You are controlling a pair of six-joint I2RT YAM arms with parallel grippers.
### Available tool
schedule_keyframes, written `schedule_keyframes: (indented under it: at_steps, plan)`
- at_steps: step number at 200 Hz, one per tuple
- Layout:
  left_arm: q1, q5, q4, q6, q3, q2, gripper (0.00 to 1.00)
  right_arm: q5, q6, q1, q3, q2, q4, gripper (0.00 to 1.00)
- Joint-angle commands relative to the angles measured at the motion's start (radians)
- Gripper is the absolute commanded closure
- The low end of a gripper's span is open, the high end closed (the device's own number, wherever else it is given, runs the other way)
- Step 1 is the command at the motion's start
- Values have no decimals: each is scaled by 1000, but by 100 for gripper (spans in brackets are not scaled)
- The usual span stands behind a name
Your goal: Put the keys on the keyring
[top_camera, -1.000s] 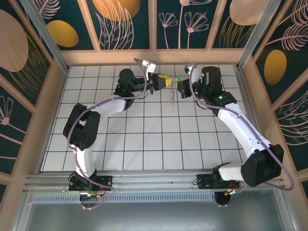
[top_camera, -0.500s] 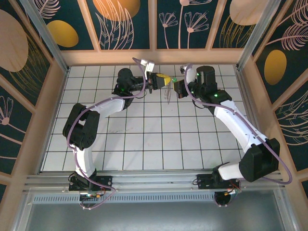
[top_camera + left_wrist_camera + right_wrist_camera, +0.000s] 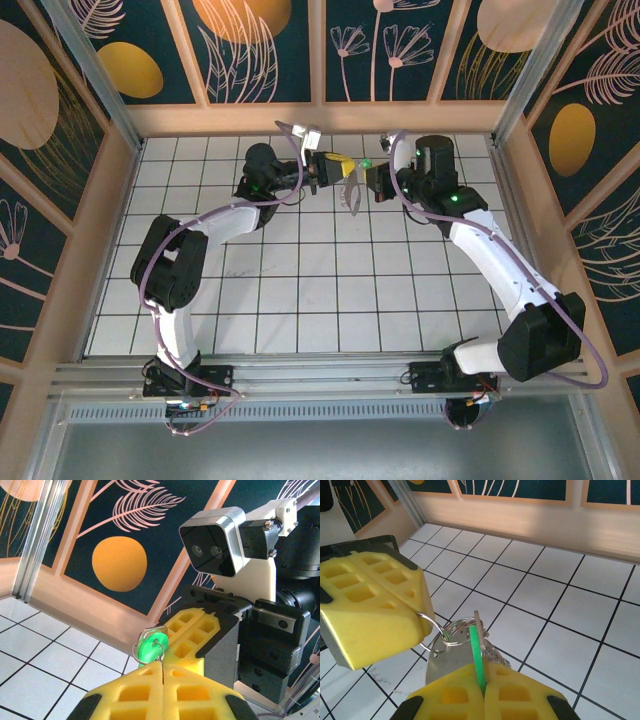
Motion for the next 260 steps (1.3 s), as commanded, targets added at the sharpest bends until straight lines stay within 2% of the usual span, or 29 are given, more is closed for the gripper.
schedule_keyframes:
  at_steps: [1, 22, 62, 99, 152, 181, 204, 260]
  plan:
    - [-7, -10, 104, -38, -27, -24, 78, 62, 11, -32, 48, 15, 20, 100]
    - [-3, -73, 160, -70, -64, -29, 64, 61, 9, -34, 69, 49, 20, 100]
    - [33, -199, 264, -128, -166, -65, 52, 44, 11, -48, 105, 141, 26, 100]
    - [79, -280, 294, -150, -255, -110, 51, 31, 18, -58, 180, 286, 44, 100]
    - [115, -292, 247, -121, -303, -159, 50, -78, 115, -39, 439, 581, 83, 100]
    - [120, -292, 187, -89, -300, -182, 50, -86, 165, -36, 520, 687, 97, 100]
    - [121, -288, 164, -79, -296, -189, 50, -80, 179, -43, 434, 686, 128, 100]
    - [121, -276, 204, -125, -289, -151, 50, -74, 243, -44, 7, 502, 289, 100]
